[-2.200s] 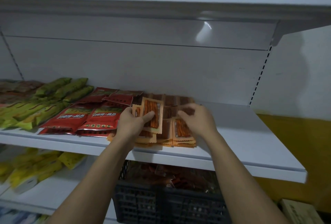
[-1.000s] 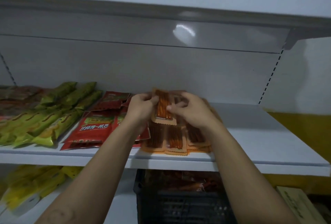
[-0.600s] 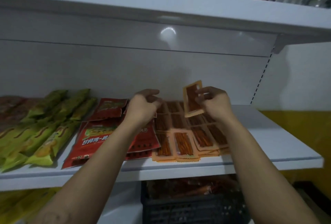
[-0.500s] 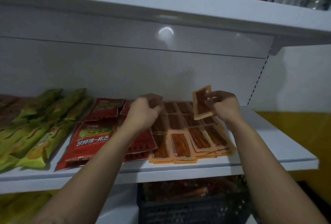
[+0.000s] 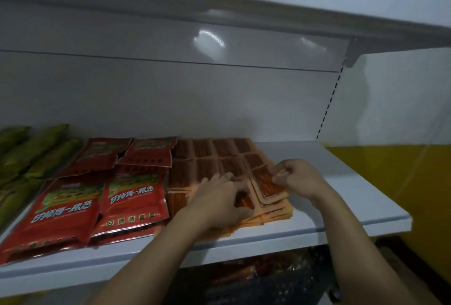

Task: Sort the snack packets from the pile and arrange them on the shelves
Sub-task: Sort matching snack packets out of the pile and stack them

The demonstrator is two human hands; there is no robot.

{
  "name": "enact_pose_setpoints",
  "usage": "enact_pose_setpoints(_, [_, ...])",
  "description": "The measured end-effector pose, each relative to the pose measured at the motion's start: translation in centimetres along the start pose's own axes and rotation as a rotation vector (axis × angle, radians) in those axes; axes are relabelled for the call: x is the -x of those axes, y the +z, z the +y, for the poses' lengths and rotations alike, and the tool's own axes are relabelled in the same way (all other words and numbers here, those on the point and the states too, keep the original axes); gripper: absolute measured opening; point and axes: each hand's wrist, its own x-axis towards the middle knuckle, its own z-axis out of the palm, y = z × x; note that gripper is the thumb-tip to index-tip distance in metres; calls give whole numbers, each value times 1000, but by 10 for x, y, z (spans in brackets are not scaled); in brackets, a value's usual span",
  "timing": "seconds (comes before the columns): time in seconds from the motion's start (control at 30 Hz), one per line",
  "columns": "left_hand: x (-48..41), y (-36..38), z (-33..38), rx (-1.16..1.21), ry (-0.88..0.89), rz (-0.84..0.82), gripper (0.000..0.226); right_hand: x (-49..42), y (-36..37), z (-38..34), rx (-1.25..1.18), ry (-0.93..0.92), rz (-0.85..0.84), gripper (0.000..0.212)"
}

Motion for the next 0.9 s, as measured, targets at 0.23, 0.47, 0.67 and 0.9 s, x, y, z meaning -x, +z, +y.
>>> enact_pose_setpoints(0.23, [-11,5,-2,34,-21,4,52,-10,-2,11,-61,-36,-22,18])
enact_pose_setpoints(0.47, [-13,-3,-4,132,-94,27,45,-36,-6,-14,-234,-135,-6,19])
enact_pose_setpoints(0.67, [-24,-13,-28,-78,-293,157,37,-75,37,-28,-162,-105,-129,20])
enact_pose_setpoints(0.9, [-29,-4,-35,-55,-336,95,25,-84,52,-32,286,-241,-168,28])
